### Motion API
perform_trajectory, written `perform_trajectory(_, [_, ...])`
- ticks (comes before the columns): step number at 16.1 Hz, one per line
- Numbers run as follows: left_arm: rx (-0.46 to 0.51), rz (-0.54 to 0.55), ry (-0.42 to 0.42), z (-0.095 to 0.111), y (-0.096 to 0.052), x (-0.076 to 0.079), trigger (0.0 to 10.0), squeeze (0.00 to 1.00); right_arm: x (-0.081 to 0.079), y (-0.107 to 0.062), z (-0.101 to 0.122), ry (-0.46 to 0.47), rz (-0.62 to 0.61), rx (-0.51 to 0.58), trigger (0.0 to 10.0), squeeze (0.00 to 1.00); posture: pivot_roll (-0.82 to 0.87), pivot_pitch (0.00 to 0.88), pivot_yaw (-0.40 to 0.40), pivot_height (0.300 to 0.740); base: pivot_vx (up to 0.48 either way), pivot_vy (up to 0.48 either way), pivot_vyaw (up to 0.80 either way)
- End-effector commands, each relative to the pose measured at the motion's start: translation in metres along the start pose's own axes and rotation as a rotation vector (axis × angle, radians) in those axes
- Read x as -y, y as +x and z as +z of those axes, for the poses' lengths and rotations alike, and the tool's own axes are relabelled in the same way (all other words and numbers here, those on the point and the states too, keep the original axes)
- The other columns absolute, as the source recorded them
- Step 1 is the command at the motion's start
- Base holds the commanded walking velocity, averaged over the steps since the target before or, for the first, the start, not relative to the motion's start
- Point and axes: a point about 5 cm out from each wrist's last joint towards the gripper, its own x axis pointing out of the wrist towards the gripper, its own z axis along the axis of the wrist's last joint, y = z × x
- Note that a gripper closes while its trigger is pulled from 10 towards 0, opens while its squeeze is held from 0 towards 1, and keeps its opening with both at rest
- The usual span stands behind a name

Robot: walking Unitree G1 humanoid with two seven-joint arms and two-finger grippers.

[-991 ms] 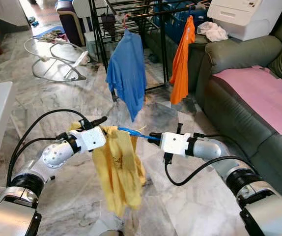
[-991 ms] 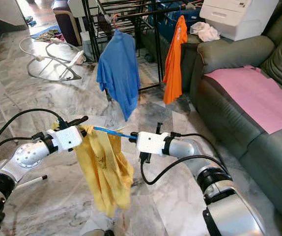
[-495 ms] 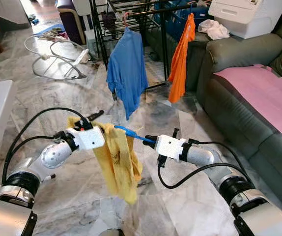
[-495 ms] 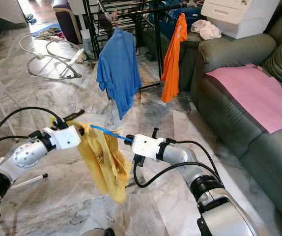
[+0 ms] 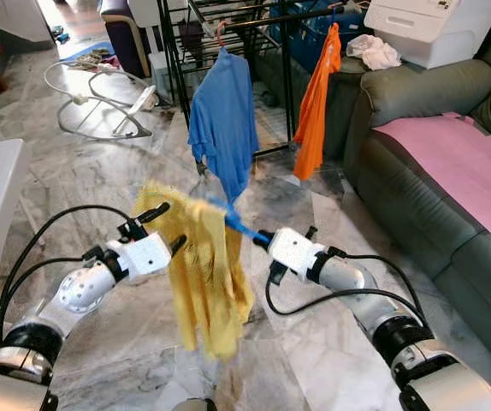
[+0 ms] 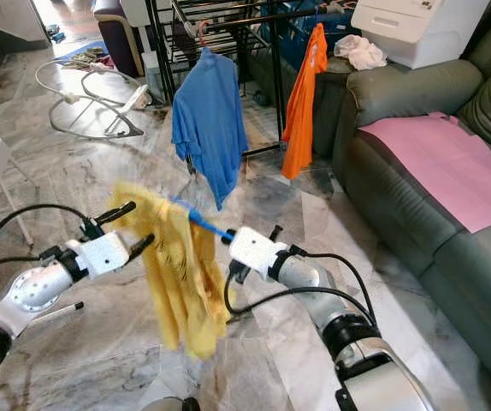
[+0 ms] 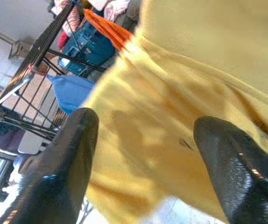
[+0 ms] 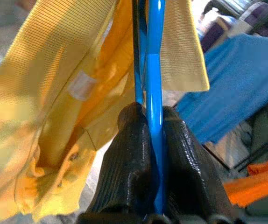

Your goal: Hang hanger

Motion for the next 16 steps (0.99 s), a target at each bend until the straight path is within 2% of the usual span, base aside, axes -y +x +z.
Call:
perform_trajectory(1, [-0.017,0.032,-0.02,-0.004,-0.006,-0.005,10.0,1.0,0.013,0.002,0.013,0.02,-0.098,0.061,10.0,0.0,-0.03,0.033,0.046,0.74,0.0,0.0,0.0])
perform_trajectory(2, [-0.039,0.08,-0.079,-0.007,-0.007,-0.005,10.0,1.0,0.015,0.001,0.013,0.043,-0.134,0.06,10.0,0.0,-0.03,0.034,0.046,0.74,0.0,0.0,0.0])
perform_trajectory(3, [-0.061,0.182,-0.196,-0.01,-0.008,-0.004,10.0,1.0,0.02,0.0,0.015,0.073,-0.183,0.071,10.0,0.0,-0.03,0.035,0.047,0.74,0.0,0.0,0.0])
perform_trajectory(4, [-0.067,0.24,-0.26,-0.01,-0.008,-0.003,10.0,1.0,0.021,-0.001,0.016,0.091,-0.209,0.079,10.0,0.0,-0.03,0.035,0.046,0.74,0.0,0.0,0.0])
perform_trajectory(5, [-0.07,0.447,-0.477,-0.007,-0.006,0.0,10.0,1.0,0.026,-0.004,0.02,0.158,-0.282,0.103,10.0,0.0,-0.03,0.033,0.045,0.74,0.0,0.0,0.0])
perform_trajectory(8, [-0.084,0.652,-0.702,-0.004,-0.011,0.013,10.0,1.0,0.027,-0.012,0.021,0.27,-0.375,0.12,10.0,0.0,-0.03,0.025,0.038,0.74,0.0,0.0,0.0])
perform_trajectory(11, [-0.139,0.72,-0.819,0.0,-0.019,0.027,10.0,1.0,0.019,-0.025,0.017,0.413,-0.467,0.089,10.0,0.0,-0.04,0.016,0.032,0.74,0.0,0.0,0.0])
perform_trajectory(13, [-0.155,0.725,-0.841,0.001,-0.021,0.03,10.0,1.0,0.016,-0.033,0.009,0.476,-0.536,0.054,10.0,0.0,-0.04,0.013,0.035,0.74,0.0,0.0,0.0])
perform_trajectory(14, [-0.165,0.727,-0.845,0.0,-0.021,0.03,10.0,0.59,0.016,-0.037,0.007,0.485,-0.561,0.041,10.0,0.0,-0.04,0.013,0.035,0.74,0.0,0.0,0.0])
perform_trajectory(15, [-0.184,0.729,-0.856,0.0,-0.022,0.029,10.0,0.0,0.018,-0.044,0.004,0.505,-0.614,0.011,10.0,0.0,-0.05,0.012,0.037,0.74,0.0,0.0,0.0])
perform_trajectory(16, [-0.194,0.728,-0.862,-0.001,-0.023,0.029,10.0,0.0,0.021,-0.049,0.002,0.523,-0.646,-0.005,10.0,0.0,-0.05,0.008,0.039,0.74,0.0,0.0,0.0])
